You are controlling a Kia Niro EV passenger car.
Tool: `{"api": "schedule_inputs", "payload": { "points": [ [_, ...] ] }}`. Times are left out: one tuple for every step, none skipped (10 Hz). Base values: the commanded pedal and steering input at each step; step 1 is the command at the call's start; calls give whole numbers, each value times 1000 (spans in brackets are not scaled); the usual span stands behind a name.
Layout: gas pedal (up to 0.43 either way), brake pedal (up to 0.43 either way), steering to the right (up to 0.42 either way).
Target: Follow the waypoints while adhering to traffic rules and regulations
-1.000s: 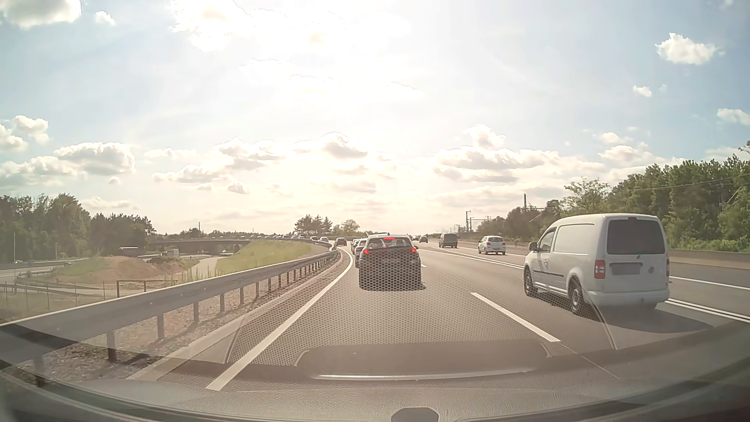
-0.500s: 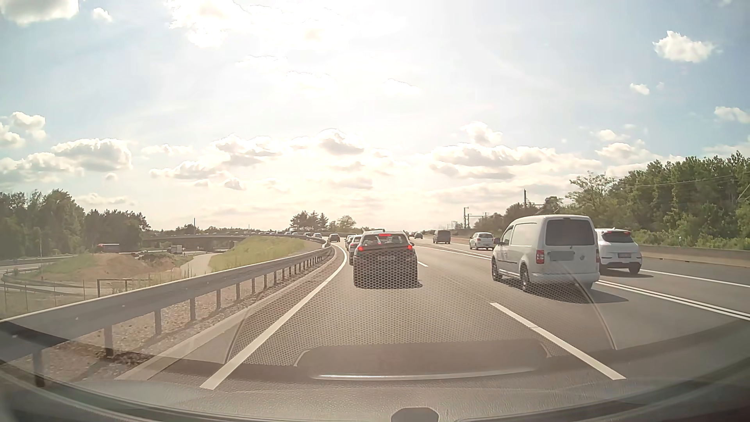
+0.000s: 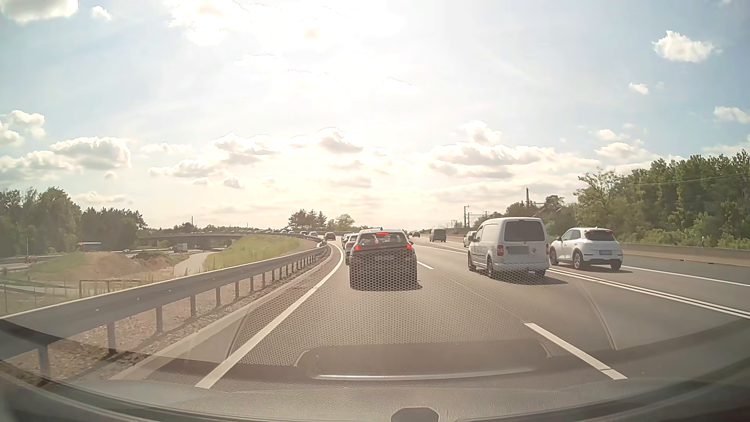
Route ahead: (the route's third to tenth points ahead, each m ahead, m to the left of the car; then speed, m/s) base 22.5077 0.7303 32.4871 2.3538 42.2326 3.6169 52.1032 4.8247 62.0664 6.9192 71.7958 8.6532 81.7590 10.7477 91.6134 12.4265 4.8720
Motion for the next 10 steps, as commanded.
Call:
{"api": "schedule_inputs", "payload": {
  "points": [
    [0, 0, 0],
    [0, 0, 0],
    [0, 0, 0],
    [0, 0, -3],
    [0, 0, -5],
    [0, 0, -6],
    [0, 18, -6],
    [0, 24, -9],
    [0, 67, -11],
    [0, 85, -12]
  ]
}}
